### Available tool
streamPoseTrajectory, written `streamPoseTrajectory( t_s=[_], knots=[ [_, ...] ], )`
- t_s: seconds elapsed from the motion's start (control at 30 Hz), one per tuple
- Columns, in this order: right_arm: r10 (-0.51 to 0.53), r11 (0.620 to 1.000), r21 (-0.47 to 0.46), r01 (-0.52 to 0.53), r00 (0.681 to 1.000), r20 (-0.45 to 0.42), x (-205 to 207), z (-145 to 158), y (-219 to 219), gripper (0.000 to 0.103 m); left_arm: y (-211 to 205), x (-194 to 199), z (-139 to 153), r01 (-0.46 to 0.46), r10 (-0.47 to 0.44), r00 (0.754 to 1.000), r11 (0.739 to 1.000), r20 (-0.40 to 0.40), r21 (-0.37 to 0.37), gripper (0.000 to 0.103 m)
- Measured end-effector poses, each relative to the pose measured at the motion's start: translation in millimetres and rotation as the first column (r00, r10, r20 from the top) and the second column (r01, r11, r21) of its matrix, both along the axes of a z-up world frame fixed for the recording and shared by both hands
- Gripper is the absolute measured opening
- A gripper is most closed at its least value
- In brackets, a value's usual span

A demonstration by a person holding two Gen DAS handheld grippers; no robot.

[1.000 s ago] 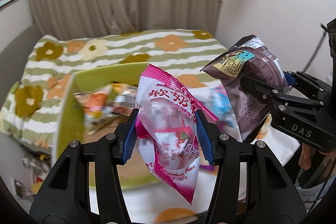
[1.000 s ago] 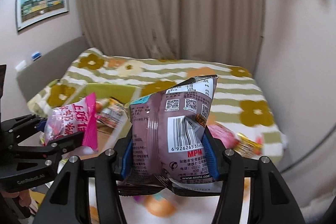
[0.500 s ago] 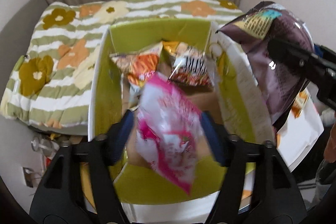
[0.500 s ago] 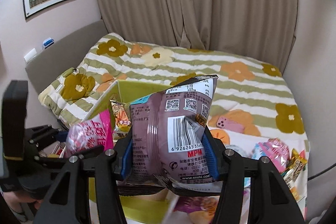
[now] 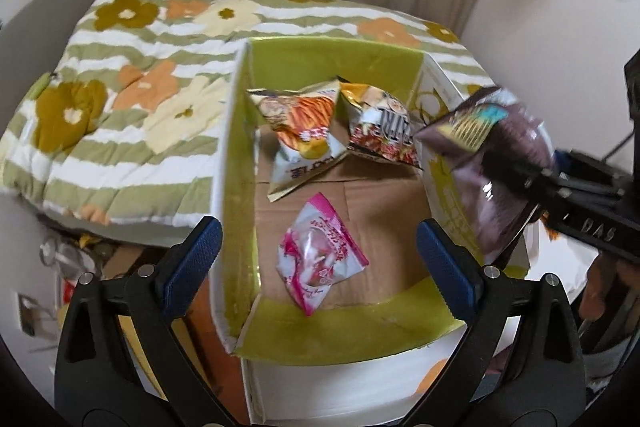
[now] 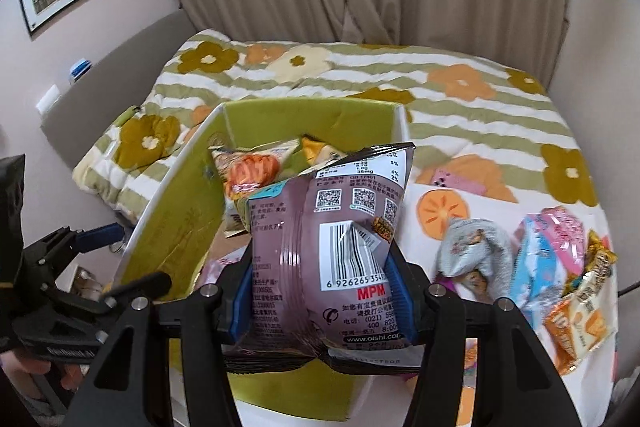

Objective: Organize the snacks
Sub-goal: 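Carry both bags into the green box and open both grippers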

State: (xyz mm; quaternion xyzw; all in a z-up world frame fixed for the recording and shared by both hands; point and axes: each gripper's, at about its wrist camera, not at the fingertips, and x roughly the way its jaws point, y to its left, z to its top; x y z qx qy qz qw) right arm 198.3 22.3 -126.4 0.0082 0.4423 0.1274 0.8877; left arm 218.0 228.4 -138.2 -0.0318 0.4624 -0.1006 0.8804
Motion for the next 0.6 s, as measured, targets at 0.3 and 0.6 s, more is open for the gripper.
streamPoseTrajectory(
  t_s=[0.3,0.6],
  knots=[
    [0.060,0.997,0.042,-0.058,0.996,-0.059,14.8,-25.1,17.5,0.053,0.5,4.6,-4.1,-0.039,0.039,0.999,0.999,-0.025,0.029,0.097],
    [0.066,0.997,0.031,-0.065,0.997,-0.050,10.8,-35.1,12.7,0.098,-2.5,-3.4,-4.1,-0.041,0.042,0.999,0.999,-0.026,0.027,0.097]
  ],
)
